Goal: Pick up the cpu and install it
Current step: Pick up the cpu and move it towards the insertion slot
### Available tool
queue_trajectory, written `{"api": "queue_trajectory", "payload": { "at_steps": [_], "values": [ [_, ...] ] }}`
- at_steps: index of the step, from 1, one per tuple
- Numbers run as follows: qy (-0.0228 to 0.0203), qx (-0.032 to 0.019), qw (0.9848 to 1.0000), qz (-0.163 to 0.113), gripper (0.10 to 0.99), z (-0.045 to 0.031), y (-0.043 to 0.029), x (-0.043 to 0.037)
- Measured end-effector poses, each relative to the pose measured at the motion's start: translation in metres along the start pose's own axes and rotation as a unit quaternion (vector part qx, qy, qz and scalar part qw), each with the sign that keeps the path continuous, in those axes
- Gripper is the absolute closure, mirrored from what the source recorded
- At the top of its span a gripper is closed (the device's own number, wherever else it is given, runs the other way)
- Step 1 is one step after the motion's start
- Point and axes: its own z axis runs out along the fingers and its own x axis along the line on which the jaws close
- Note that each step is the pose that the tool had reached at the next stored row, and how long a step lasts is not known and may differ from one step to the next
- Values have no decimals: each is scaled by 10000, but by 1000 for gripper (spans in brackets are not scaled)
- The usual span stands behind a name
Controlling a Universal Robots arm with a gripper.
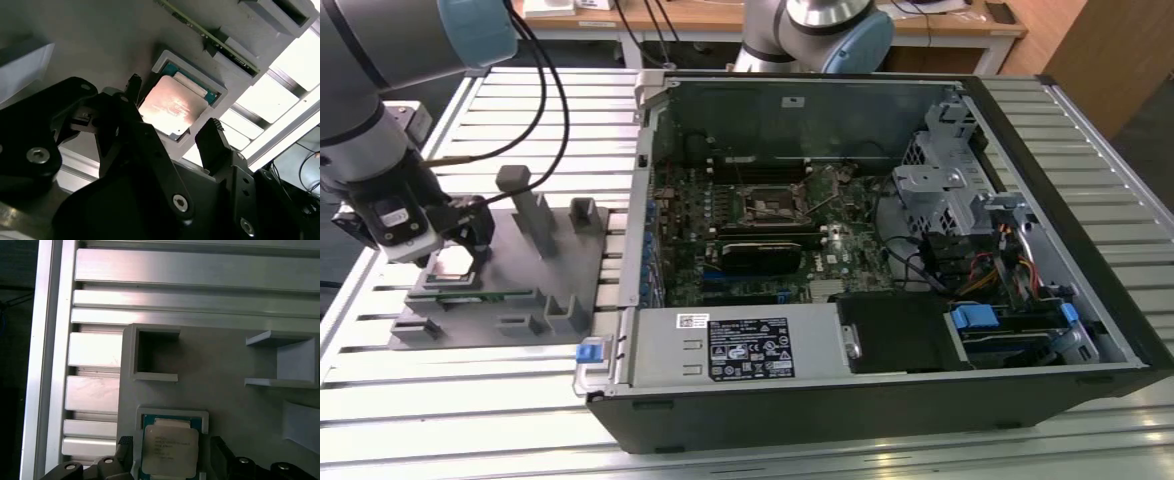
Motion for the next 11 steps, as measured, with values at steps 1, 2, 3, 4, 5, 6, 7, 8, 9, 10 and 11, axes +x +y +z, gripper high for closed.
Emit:
{"api": "queue_trajectory", "payload": {
  "at_steps": [1, 2, 3, 4, 5, 6, 7, 8, 9, 10, 11],
  "values": [
    [0, 0, 10000, 2, 369, 6, 0, 2],
    [0, 0, 10000, 5, 369, 12, 1, 4],
    [-1, 0, 10000, 7, 384, 16, 0, 4],
    [0, 0, 10000, 8, 384, 17, 0, 5],
    [-1, -1, 10000, 11, 455, 21, 0, 6],
    [-2, -1, 10000, 15, 455, 25, 1, 7],
    [-2, -1, 10000, 20, 455, 28, 1, 9],
    [-2, -1, 10000, 24, 455, 29, 0, 11],
    [-1, -1, 10000, 27, 455, 29, 0, 11],
    [-1, 0, 10000, 28, 455, 29, 0, 12],
    [-1, 0, 10000, 29, 455, 30, 0, 12]
  ]
}}
